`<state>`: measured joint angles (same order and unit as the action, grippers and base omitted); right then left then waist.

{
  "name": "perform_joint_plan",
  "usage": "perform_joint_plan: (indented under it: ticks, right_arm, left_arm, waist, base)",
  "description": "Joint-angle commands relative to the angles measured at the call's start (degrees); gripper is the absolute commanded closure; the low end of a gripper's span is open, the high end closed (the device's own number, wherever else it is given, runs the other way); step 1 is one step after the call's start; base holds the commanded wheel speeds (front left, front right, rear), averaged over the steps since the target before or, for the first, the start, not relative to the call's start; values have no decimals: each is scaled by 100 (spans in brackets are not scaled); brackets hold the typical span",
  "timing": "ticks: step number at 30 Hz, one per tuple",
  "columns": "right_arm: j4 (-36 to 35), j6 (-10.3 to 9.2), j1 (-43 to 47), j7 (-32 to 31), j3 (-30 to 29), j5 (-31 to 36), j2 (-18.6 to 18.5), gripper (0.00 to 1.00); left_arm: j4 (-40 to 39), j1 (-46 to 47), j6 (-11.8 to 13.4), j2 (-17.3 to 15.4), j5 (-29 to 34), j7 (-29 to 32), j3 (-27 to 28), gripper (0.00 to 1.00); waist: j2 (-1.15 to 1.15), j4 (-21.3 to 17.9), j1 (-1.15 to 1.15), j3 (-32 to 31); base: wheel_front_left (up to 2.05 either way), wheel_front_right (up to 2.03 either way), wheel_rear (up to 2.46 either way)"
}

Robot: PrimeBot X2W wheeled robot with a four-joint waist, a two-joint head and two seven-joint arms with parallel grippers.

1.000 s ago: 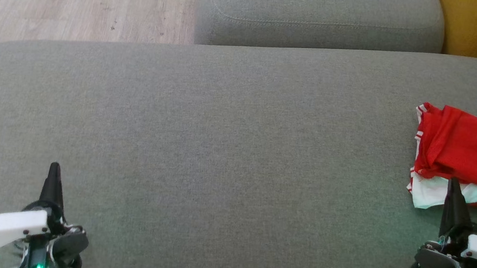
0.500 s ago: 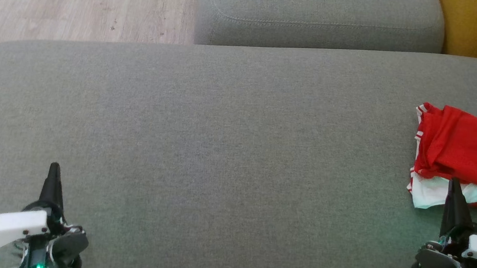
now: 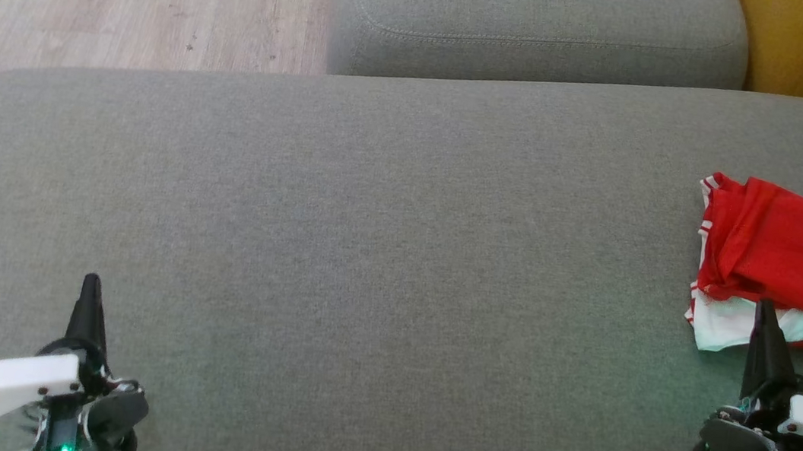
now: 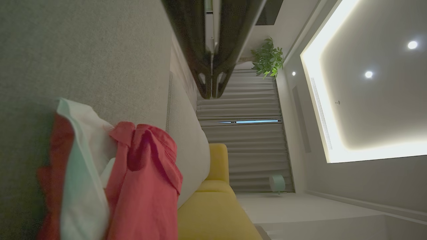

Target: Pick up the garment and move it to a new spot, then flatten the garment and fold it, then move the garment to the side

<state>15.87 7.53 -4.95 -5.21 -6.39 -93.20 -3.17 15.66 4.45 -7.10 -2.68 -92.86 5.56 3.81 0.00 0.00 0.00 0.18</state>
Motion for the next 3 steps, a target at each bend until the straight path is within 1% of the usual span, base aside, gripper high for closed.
perform_joint_plan:
  ticks: [1,3]
  right_arm:
    - [-190,-4,-114,-46,88,20,-45,100]
    - [-190,-4,-114,-47,86,21,-44,100]
  left_arm:
    - [-163,169,-38,-64,22,46,214,100]
    - [-163,169,-38,-64,23,47,215,100]
  waist:
    - [0,0,0,0]
    - [0,0,0,0]
  base:
    - [0,0,0]
    - [0,0,0]
